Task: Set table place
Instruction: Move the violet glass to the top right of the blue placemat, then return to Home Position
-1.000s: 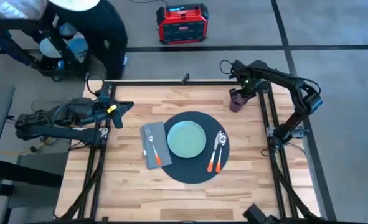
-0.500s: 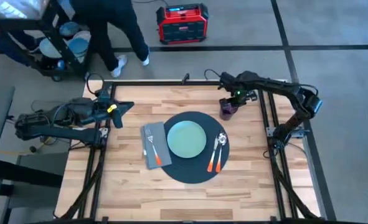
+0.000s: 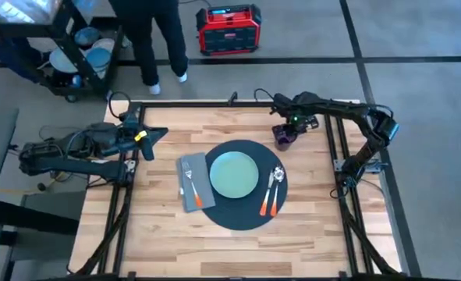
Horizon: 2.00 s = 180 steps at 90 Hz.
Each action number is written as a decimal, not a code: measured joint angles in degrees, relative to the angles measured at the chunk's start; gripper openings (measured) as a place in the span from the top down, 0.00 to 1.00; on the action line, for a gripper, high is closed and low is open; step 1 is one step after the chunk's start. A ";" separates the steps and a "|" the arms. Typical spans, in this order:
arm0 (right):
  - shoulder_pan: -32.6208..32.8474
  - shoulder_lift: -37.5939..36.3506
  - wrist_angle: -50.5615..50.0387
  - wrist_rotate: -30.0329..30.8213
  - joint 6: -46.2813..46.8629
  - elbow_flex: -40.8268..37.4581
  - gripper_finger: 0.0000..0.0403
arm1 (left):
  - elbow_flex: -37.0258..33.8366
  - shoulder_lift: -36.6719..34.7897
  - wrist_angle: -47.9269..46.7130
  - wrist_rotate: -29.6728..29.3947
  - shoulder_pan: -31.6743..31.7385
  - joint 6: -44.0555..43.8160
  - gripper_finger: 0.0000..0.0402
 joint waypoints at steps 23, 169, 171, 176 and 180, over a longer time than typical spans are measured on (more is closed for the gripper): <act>0.12 -0.14 1.61 -4.44 -0.04 0.12 0.54 | 0.00 0.00 -0.04 0.00 0.00 -0.21 1.00; 3.70 -93.80 41.10 -28.25 11.59 -43.76 1.00 | -26.75 -28.61 13.63 12.22 -0.39 -5.68 1.00; 4.36 -93.49 43.05 -28.23 12.18 -45.16 1.00 | -27.88 -28.54 14.73 12.24 -0.59 -6.20 1.00; 6.61 -93.32 46.55 -28.11 13.28 -48.59 1.00 | -30.24 -27.99 17.06 12.48 -1.33 -7.66 1.00; 8.71 -93.30 50.16 -27.73 14.06 -50.44 1.00 | -31.58 -27.59 19.24 12.55 -2.19 -8.47 1.00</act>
